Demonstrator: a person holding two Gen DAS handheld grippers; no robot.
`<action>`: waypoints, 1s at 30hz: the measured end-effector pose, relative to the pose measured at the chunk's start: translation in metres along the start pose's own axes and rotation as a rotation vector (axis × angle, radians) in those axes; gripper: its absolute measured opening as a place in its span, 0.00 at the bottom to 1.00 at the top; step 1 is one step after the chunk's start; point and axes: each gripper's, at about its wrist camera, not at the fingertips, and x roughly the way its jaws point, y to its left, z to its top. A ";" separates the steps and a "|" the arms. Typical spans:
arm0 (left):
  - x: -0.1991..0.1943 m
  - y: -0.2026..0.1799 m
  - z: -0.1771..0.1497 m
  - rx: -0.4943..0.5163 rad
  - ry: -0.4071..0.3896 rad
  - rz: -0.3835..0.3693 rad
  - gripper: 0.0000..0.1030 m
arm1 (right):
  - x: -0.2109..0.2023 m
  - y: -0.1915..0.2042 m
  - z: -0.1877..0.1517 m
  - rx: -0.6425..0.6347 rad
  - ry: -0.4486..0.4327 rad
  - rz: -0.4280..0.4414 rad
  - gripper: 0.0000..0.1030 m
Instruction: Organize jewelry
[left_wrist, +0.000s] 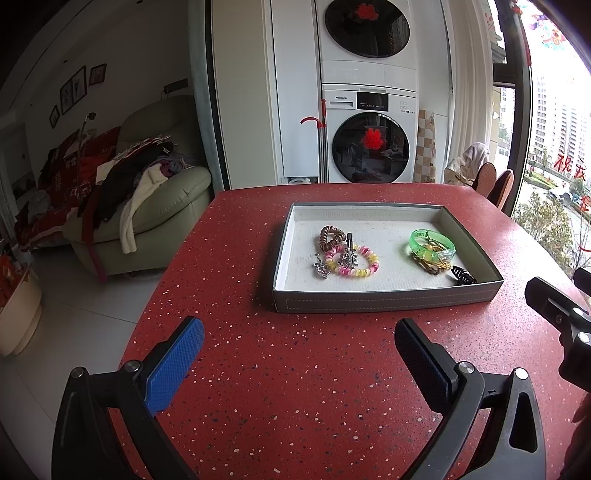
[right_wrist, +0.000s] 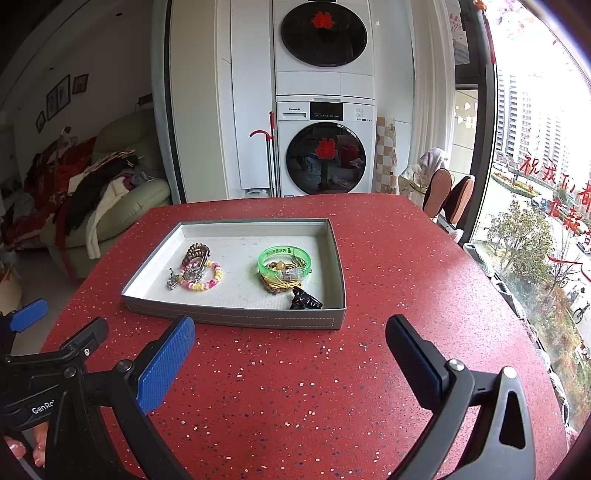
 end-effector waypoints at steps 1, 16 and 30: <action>0.000 0.000 0.000 0.001 -0.001 0.001 1.00 | 0.000 0.000 0.000 -0.001 0.000 0.000 1.00; 0.001 -0.001 -0.002 -0.003 0.004 -0.002 1.00 | 0.000 0.000 0.000 0.000 0.001 0.001 1.00; 0.002 -0.001 -0.005 -0.003 0.005 -0.003 1.00 | -0.001 0.001 0.000 0.001 0.001 0.002 1.00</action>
